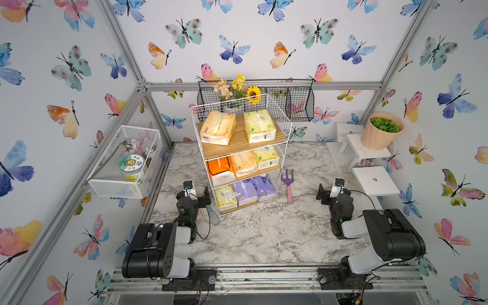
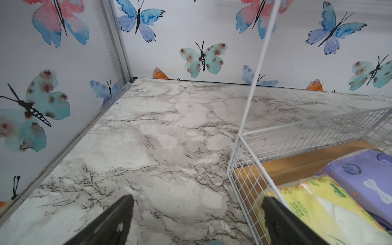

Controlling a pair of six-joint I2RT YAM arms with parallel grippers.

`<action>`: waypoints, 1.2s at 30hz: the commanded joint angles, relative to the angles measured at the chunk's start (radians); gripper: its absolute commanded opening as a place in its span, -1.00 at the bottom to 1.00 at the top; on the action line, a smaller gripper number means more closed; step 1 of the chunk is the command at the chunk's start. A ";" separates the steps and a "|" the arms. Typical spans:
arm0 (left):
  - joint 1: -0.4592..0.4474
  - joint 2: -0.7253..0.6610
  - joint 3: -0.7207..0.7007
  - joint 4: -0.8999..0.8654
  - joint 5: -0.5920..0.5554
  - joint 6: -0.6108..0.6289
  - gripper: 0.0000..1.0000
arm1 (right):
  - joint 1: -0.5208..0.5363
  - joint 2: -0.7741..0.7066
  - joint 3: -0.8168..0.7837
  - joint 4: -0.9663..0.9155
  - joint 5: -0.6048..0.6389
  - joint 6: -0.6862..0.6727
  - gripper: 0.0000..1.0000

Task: Remove the tissue boxes from the shelf
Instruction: Pick up a box of tissues from the shelf.

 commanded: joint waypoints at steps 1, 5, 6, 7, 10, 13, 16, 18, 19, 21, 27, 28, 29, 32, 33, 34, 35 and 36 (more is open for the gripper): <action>-0.004 -0.017 0.005 -0.005 -0.026 0.010 0.97 | -0.005 0.000 0.011 0.003 0.023 0.006 0.97; -0.003 -0.016 0.005 -0.004 -0.025 0.010 0.97 | -0.005 0.000 0.012 0.004 0.023 0.007 0.98; -0.003 -0.017 0.005 -0.004 -0.026 0.010 0.97 | -0.005 0.000 0.011 0.003 0.023 0.007 0.97; -0.004 -0.016 0.005 -0.004 -0.026 0.010 0.97 | -0.005 0.000 0.013 0.004 0.023 0.006 0.97; -0.003 -0.016 0.004 -0.004 -0.025 0.010 0.97 | -0.005 0.000 0.011 0.004 0.023 0.006 0.97; -0.001 -0.017 0.005 -0.004 -0.026 0.010 0.97 | -0.005 0.000 0.012 0.004 0.024 0.006 0.97; -0.002 -0.019 0.002 0.000 -0.025 0.009 0.97 | -0.005 0.000 0.010 0.005 0.024 0.006 0.98; -0.002 -0.037 -0.010 0.009 -0.033 0.006 0.97 | -0.005 -0.009 -0.008 0.049 0.000 -0.006 0.98; -0.002 -0.065 -0.013 -0.005 -0.043 0.001 0.97 | -0.005 -0.023 -0.024 0.090 -0.017 -0.016 0.98; -0.004 -0.150 0.001 -0.106 -0.085 -0.009 0.97 | -0.005 -0.112 -0.021 -0.010 -0.036 -0.023 0.97; -0.003 -0.372 0.058 -0.377 -0.275 -0.141 0.97 | -0.005 -0.386 0.058 -0.358 0.001 0.100 0.98; -0.002 -0.401 0.069 -0.420 -0.281 -0.158 0.97 | -0.005 -0.414 0.075 -0.398 0.007 0.149 0.98; -0.001 -0.427 0.082 -0.469 -0.292 -0.182 0.97 | -0.005 -0.437 0.091 -0.443 0.022 0.213 0.97; -0.003 -0.494 0.135 -0.640 -0.348 -0.273 0.97 | -0.005 -0.479 0.144 -0.632 0.079 0.447 0.99; -0.002 -0.507 0.150 -0.697 -0.374 -0.316 0.97 | -0.004 -0.482 0.168 -0.689 0.053 0.473 0.99; -0.002 -0.519 0.181 -0.778 -0.416 -0.389 0.97 | -0.005 -0.485 0.203 -0.760 -0.004 0.478 0.99; -0.002 -0.524 0.208 -0.862 -0.452 -0.463 0.97 | -0.005 -0.486 0.234 -0.822 -0.059 0.483 0.99; -0.002 -0.529 0.236 -0.955 -0.481 -0.548 0.97 | -0.005 -0.484 0.266 -0.884 -0.116 0.487 0.99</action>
